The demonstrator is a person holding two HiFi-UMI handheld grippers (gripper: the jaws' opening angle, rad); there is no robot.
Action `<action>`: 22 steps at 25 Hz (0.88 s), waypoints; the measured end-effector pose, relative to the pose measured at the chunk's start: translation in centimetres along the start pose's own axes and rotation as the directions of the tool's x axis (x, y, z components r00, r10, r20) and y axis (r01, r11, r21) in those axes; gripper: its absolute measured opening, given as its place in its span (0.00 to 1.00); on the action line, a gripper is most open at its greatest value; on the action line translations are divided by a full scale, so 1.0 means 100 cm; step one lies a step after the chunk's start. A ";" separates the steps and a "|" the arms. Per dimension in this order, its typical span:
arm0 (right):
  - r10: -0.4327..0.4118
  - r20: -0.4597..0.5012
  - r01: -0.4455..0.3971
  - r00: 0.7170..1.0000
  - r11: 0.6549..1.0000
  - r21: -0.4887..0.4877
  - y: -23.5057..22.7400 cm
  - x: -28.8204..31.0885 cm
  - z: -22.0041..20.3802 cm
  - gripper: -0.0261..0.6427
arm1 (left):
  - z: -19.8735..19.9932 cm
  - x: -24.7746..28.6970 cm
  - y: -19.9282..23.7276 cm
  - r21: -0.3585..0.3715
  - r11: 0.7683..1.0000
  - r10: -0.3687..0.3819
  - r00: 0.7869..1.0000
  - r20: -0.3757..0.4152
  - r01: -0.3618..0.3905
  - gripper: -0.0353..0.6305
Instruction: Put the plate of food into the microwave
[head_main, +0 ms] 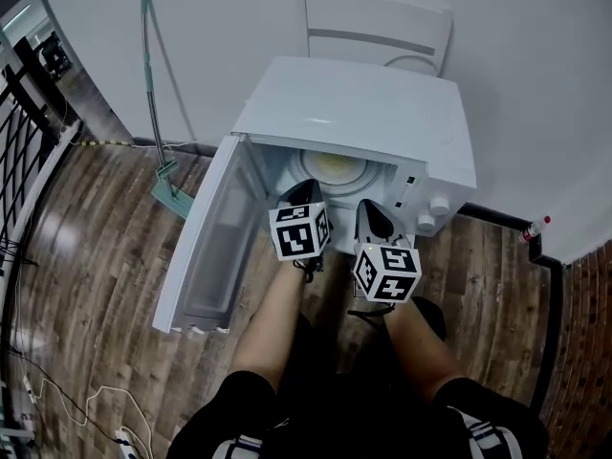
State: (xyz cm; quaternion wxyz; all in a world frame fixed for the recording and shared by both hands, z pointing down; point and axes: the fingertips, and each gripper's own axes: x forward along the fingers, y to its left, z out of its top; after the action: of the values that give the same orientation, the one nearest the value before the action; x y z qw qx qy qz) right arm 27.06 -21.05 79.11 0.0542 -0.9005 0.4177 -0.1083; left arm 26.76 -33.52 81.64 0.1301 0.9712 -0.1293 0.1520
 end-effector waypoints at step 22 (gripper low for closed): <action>0.028 -0.073 -0.026 0.997 0.999 0.037 0.045 -0.027 0.211 0.06 | 0.195 -0.132 -0.083 0.009 0.996 -0.090 0.996 0.016 0.090 0.05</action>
State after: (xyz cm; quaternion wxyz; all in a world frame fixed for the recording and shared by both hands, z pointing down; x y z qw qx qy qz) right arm 27.08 -21.72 57.43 0.0566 -0.8891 0.4294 -0.1481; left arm 22.10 -28.67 57.60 0.1319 0.9778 -0.0859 0.1387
